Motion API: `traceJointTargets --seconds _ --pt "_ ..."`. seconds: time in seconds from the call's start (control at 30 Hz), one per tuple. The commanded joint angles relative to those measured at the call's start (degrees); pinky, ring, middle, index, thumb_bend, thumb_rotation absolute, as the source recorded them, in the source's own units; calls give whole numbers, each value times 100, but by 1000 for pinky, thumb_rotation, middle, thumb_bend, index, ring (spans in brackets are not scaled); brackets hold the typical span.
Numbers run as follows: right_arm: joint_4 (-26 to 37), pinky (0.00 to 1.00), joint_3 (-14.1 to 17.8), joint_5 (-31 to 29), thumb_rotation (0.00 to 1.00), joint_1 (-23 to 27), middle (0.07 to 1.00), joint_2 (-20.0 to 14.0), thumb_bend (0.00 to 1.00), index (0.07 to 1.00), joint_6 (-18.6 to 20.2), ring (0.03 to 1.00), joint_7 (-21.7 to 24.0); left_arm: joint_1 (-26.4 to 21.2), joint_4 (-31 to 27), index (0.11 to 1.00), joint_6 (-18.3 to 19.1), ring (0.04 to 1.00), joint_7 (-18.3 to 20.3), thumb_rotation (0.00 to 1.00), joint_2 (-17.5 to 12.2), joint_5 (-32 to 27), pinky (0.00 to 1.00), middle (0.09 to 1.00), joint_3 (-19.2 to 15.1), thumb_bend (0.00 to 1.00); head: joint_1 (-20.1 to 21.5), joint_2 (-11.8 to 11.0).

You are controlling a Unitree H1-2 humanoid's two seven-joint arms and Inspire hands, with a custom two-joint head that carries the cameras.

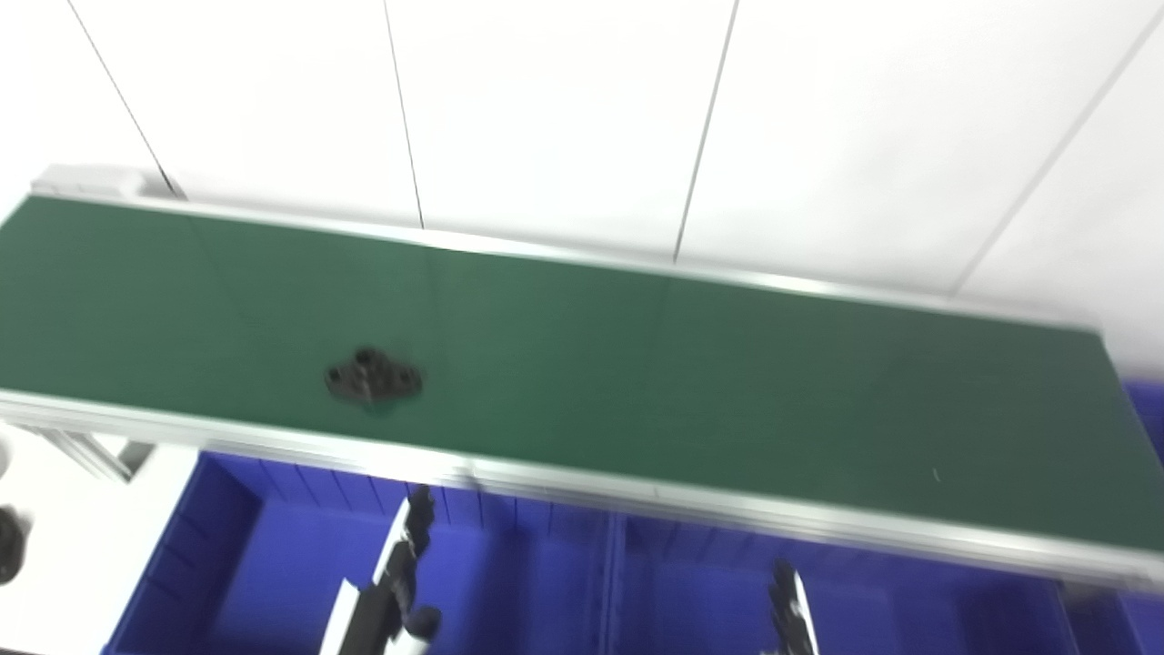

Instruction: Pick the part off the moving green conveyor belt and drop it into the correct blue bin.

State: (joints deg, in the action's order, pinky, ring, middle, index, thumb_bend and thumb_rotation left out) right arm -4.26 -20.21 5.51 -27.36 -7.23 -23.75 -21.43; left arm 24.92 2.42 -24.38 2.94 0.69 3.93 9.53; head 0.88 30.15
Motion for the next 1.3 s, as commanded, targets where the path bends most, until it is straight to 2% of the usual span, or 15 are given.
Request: traceJointTargets --seconds 0.0,0.23,0.57,0.67,0.77,0.83,0.93,0.97,1.13,1.17,1.27 --pt "49 1000 33 -28 1000 22 1000 -16 711 1000 -318 1000 94 -55 -40 1000 -243 1000 -59 884 37 49 1000 1000 54 893 -52 -52" --pt "-50 1000 221 -193 1000 66 1000 10 706 1000 -318 1000 348 -161 116 1000 -251 1000 -225 859 67 124 1000 1000 162 879 -271 -138" --pt "10 1000 501 -228 970 99 1000 80 711 1000 -318 995 675 -322 264 997 -252 1000 -396 848 93 146 1000 980 285 948 -462 -118" --pt "286 932 492 283 921 96 1000 20 657 1000 -318 949 391 -344 243 1000 -251 1000 -395 833 63 143 1000 981 308 939 -449 -117" --pt "553 804 507 920 789 149 967 -83 649 1000 -317 899 170 -361 269 986 -253 997 -441 823 51 148 1000 964 312 937 -408 -125" --pt "757 781 642 1417 754 174 955 -77 650 1000 -302 888 193 -380 286 985 -254 996 -452 822 29 144 1000 960 325 932 -371 -111" --pt "1188 728 785 1888 661 335 924 -110 696 991 14 838 436 -389 266 990 -253 999 -421 822 3 126 1000 959 321 944 -264 -51" --pt "1312 685 827 2030 626 438 917 -127 730 976 117 802 529 -389 260 995 -252 1000 -405 821 -3 114 1000 964 318 950 -240 -33" --pt "1823 617 996 2739 475 1358 889 -131 849 926 670 779 993 -392 245 1000 -250 1000 -363 822 -13 83 1000 961 312 958 -162 37" --pt "1870 576 1023 2929 489 1545 871 -131 882 918 775 764 1051 -395 245 998 -249 1000 -362 818 -7 81 1000 958 309 960 -156 64" --pt "2006 550 1056 3483 509 2103 847 -141 910 903 1195 735 1323 -392 231 999 -248 994 -389 821 12 123 1000 954 304 950 -154 106"
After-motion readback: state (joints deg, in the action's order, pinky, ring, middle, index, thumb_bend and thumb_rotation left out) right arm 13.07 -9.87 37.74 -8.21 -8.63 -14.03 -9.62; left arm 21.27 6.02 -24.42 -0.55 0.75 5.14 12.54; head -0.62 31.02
